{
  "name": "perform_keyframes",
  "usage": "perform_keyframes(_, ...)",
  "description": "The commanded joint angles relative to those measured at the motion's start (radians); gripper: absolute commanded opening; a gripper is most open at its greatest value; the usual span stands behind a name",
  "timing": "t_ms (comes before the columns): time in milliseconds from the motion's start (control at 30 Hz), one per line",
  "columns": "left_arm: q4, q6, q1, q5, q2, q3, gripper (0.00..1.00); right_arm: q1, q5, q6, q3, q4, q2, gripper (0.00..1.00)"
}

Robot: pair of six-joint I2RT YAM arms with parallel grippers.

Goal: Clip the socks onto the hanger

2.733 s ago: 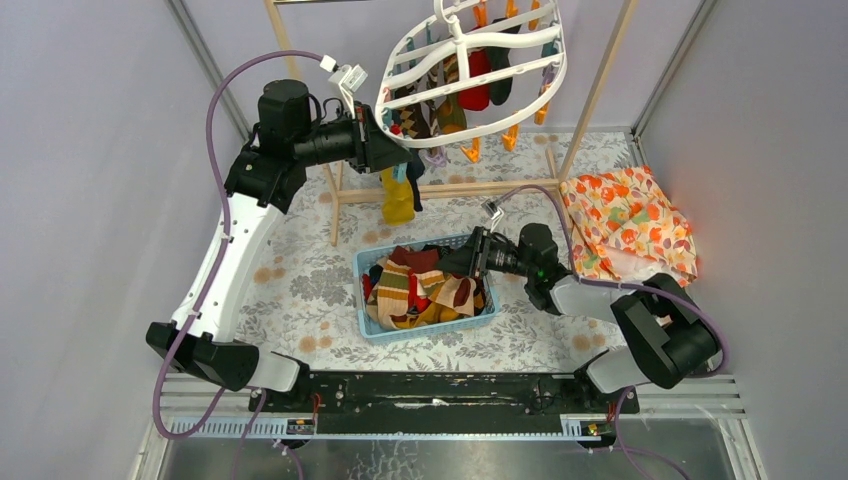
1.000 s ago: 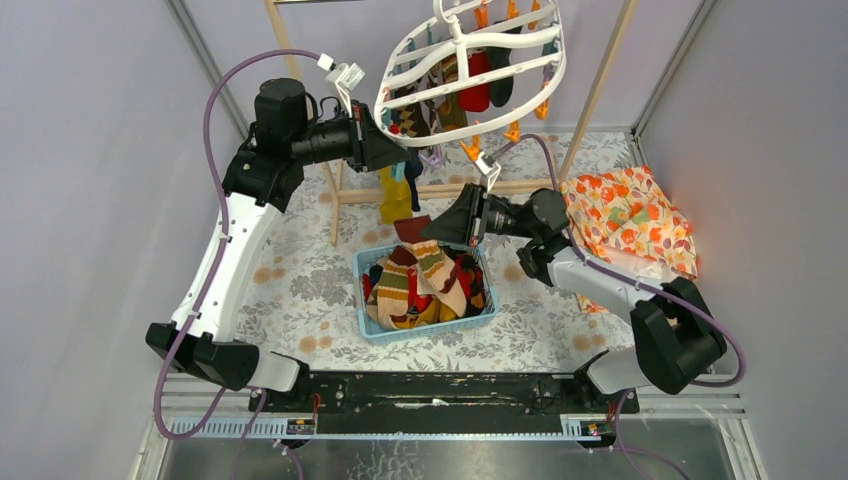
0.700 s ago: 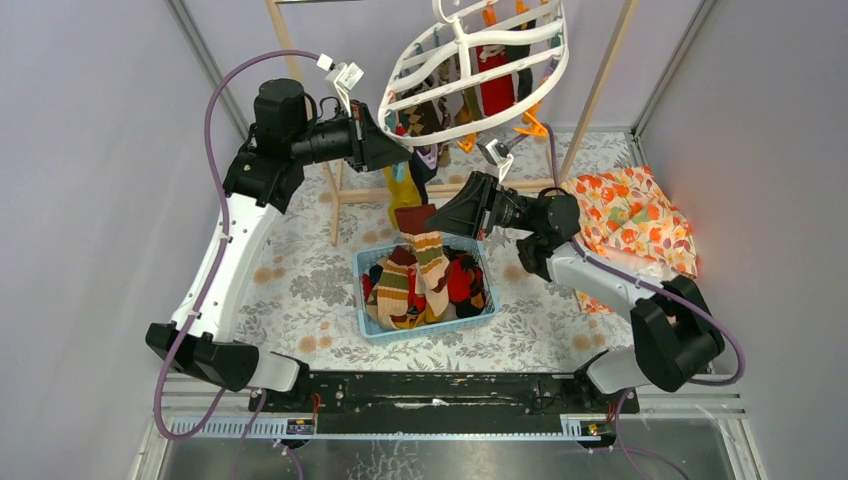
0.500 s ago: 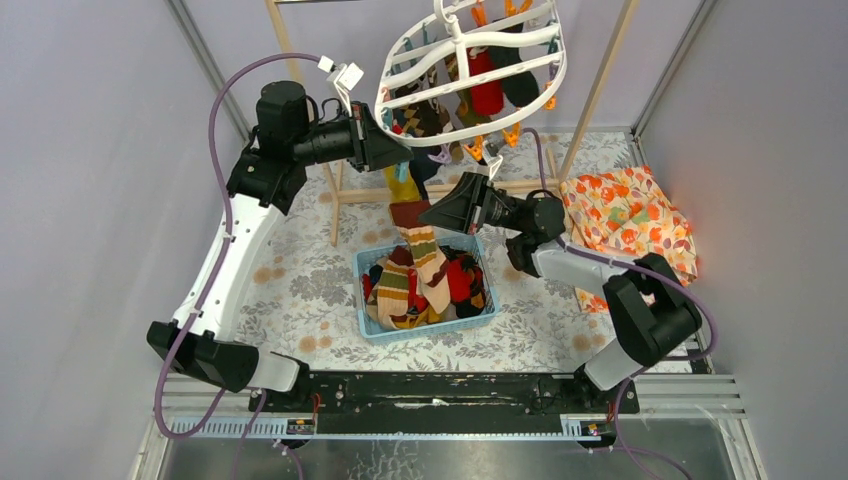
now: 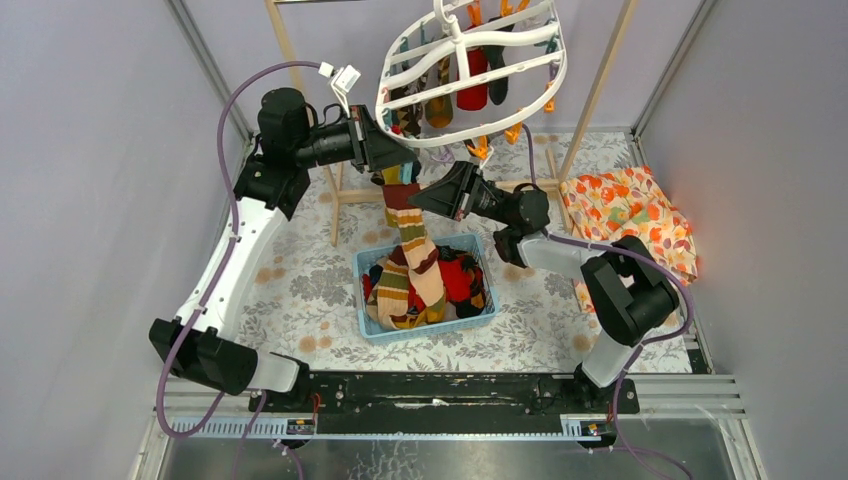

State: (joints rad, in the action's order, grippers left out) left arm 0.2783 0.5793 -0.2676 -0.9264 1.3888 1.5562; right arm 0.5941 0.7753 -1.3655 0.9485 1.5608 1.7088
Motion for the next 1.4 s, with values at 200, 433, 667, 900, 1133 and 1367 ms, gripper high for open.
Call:
perform_keyframes(200,-0.201,0.13,0.014,-0.107,-0.021,-0.054,0.0,0.022,-0.027,-0.016,0.102,0.156,0.025,0.0)
perform_keyframes(433,-0.222,0.15,0.021,-0.13,-0.021,-0.064,0.0,0.023,-0.031,-0.023,0.127,0.156,0.033,0.0)
perform_keyframes(667,-0.228,0.159,0.027,-0.142,-0.022,-0.067,0.0,0.023,-0.034,-0.015,0.13,0.156,0.024,0.0)
perform_keyframes(900,-0.227,0.159,0.039,-0.152,-0.025,-0.064,0.0,0.023,-0.036,-0.009,0.127,0.156,0.006,0.0)
perform_keyframes(1133,-0.215,0.154,0.043,-0.156,-0.027,-0.067,0.0,0.019,-0.054,0.014,0.117,0.156,-0.025,0.0)
perform_keyframes(1367,-0.215,0.156,0.043,-0.162,-0.03,-0.068,0.0,0.008,-0.097,0.04,0.093,0.154,-0.048,0.0)
